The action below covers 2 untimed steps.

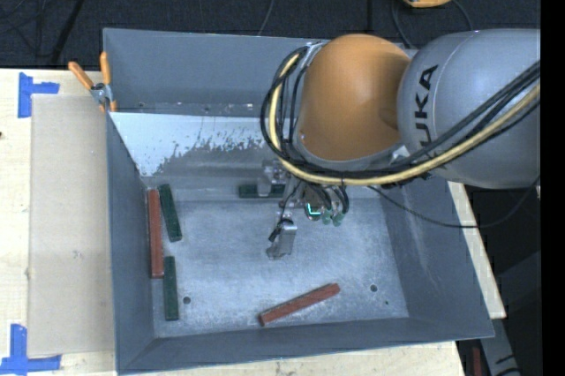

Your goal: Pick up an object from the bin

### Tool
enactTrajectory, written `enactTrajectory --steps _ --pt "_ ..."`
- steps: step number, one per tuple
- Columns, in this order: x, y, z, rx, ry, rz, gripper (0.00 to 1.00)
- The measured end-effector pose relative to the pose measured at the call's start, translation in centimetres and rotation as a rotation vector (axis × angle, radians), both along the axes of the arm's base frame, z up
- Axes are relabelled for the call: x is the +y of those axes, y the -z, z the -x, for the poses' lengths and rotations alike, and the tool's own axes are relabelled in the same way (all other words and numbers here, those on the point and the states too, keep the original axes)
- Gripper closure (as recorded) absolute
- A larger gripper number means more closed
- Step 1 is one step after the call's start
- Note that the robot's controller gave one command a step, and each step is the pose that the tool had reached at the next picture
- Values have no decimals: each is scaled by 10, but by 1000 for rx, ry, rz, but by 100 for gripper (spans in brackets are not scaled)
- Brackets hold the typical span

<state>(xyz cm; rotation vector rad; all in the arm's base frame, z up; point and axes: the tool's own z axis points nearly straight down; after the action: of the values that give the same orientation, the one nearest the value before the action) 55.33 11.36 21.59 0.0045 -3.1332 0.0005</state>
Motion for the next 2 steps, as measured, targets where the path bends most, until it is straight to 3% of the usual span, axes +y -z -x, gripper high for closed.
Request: enactTrajectory --steps 1,2 --pt "-67 129 52 3 52 2 0" --pt "-90 145 76 -15 113 -2 0"
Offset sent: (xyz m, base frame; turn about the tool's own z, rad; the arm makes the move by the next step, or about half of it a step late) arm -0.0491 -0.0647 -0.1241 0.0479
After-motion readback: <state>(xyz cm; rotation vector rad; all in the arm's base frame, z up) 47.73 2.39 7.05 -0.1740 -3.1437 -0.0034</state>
